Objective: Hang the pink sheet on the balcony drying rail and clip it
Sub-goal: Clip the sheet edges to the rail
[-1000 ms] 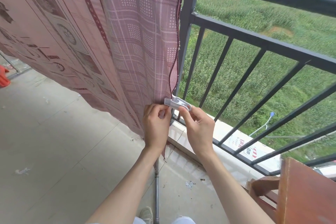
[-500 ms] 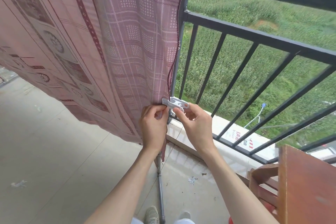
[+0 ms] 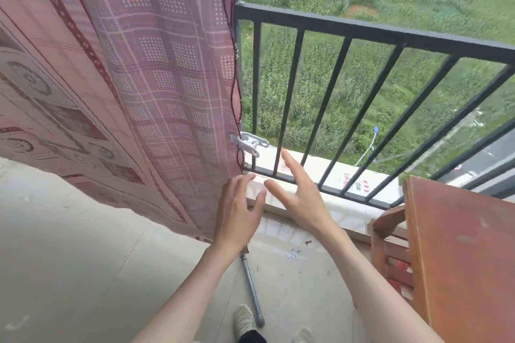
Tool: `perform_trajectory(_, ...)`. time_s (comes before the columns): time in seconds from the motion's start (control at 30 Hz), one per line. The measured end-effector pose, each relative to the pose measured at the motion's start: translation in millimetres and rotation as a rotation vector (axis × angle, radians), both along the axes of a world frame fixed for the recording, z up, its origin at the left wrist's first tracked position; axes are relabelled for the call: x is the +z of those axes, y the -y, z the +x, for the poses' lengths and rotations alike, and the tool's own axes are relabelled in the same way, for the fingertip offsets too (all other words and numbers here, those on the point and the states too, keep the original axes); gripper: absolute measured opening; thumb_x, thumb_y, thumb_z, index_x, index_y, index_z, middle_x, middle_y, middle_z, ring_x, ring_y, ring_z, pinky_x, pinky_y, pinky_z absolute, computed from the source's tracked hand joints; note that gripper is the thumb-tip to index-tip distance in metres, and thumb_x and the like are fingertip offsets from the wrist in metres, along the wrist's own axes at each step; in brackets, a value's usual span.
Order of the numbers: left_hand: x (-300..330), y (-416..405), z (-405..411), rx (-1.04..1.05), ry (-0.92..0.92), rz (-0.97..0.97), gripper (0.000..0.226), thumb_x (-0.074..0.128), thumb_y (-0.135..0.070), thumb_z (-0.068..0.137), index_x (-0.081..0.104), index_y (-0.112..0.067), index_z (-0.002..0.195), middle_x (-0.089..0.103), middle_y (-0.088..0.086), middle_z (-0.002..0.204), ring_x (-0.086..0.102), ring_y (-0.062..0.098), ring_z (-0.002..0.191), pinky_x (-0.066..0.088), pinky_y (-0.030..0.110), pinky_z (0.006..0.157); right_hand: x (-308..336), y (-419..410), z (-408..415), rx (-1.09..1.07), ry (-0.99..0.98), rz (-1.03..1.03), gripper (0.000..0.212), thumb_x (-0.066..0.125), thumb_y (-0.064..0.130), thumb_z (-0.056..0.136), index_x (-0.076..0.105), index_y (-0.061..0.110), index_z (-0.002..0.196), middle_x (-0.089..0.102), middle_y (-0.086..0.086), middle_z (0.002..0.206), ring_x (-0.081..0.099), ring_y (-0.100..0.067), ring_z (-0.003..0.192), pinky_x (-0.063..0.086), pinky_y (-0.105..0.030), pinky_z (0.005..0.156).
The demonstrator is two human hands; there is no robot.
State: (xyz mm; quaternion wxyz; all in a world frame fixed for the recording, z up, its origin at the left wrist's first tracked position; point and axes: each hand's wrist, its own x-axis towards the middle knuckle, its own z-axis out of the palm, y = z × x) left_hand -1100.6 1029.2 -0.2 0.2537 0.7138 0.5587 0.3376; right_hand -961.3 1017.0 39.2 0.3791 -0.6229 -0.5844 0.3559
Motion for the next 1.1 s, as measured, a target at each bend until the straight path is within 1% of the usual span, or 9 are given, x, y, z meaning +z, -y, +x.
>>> perform_trajectory(0.13,-17,23,26,-0.231,-0.262,0.007,0.056,0.033,-0.047,0.088,0.041,-0.017,0.134,0.041,0.004,0.14,0.034,0.018,0.131,0.031,0.037,0.11,-31,50,51,-0.077,0.345,-0.031,0.072,0.054,0.047,0.088,0.02,0.023,0.147,0.02,0.003,0.155,0.016,-0.011,0.143,0.017,-0.04,0.118)
perform_trajectory(0.2,-23,37,46,-0.313,-0.354,0.019,0.058,0.031,-0.048,0.087,0.04,-0.018,0.136,0.039,0.005,0.143,0.034,0.022,0.133,0.032,0.041,0.109,-43,84,78,-0.122,0.457,-0.086,0.076,0.049,0.056,0.086,0.018,0.024,0.148,0.016,0.002,0.157,0.011,-0.015,0.145,0.014,-0.046,0.117)
perform_trajectory(0.37,-37,97,120,-0.562,-0.465,0.049,0.056,0.035,-0.043,0.087,0.042,-0.016,0.135,0.043,0.01,0.142,0.037,0.03,0.133,0.031,0.045,0.109,-63,182,142,-0.312,0.576,-0.226,0.087,0.02,0.072,0.076,0.02,0.022,0.147,0.016,0.0,0.157,0.012,-0.018,0.145,0.009,-0.045,0.116)
perform_trajectory(0.47,-59,154,167,-0.729,-0.516,-0.026,0.053,0.039,-0.04,0.091,0.037,-0.018,0.139,0.034,0.008,0.148,0.028,0.028,0.138,0.025,0.044,0.113,-87,256,177,-0.411,0.562,-0.339,0.07,0.037,0.058,0.09,0.015,0.025,0.148,0.01,0.004,0.158,0.008,-0.016,0.145,0.006,-0.041,0.117)
perform_trajectory(0.6,-86,224,211,-0.933,-0.61,-0.081,0.052,0.032,-0.041,0.09,0.04,-0.017,0.136,0.037,0.011,0.147,0.032,0.031,0.136,0.028,0.045,0.109,-122,342,215,-0.54,0.509,-0.507,0.061,0.041,0.044,0.095,0.018,0.024,0.148,0.015,0.0,0.157,0.012,-0.018,0.145,0.011,-0.04,0.117)
perform_trajectory(0.7,-102,265,238,-1.07,-0.701,-0.185,0.053,0.029,-0.039,0.098,0.015,-0.025,0.146,0.008,0.003,0.157,0.004,0.022,0.144,0.009,0.041,0.117,-143,398,242,-0.644,0.472,-0.643,0.054,0.039,0.037,0.097,0.025,0.021,0.146,0.022,-0.002,0.155,0.017,-0.02,0.143,0.018,-0.038,0.116)
perform_trajectory(0.77,-109,283,253,-1.142,-0.787,-0.203,0.054,0.027,-0.039,0.098,0.008,-0.027,0.147,0.0,0.001,0.157,-0.002,0.021,0.144,0.004,0.041,0.118,-153,425,260,-0.691,0.502,-0.692,0.049,0.04,0.03,0.097,0.031,0.019,0.144,0.029,-0.002,0.153,0.023,-0.02,0.141,0.024,-0.039,0.113)
perform_trajectory(0.9,-126,306,276,-1.244,-0.883,-0.242,0.054,0.027,-0.04,0.098,0.006,-0.029,0.148,-0.004,0.0,0.157,-0.008,0.022,0.144,0.0,0.043,0.117,-170,451,283,-0.693,0.568,-0.787,0.047,0.046,0.026,0.094,0.037,0.02,0.139,0.041,0.001,0.142,0.037,-0.023,0.129,0.037,-0.039,0.096)
perform_trajectory(1.1,-146,317,279,-1.275,-1.019,-0.346,0.057,0.026,-0.044,0.098,0.005,-0.026,0.148,-0.011,0.003,0.157,-0.014,0.023,0.143,-0.004,0.045,0.116,-188,452,291,-0.636,0.616,-0.791,0.033,0.051,0.028,0.093,0.054,0.016,0.123,0.051,-0.007,0.119,0.047,-0.026,0.11,0.041,-0.036,0.085)
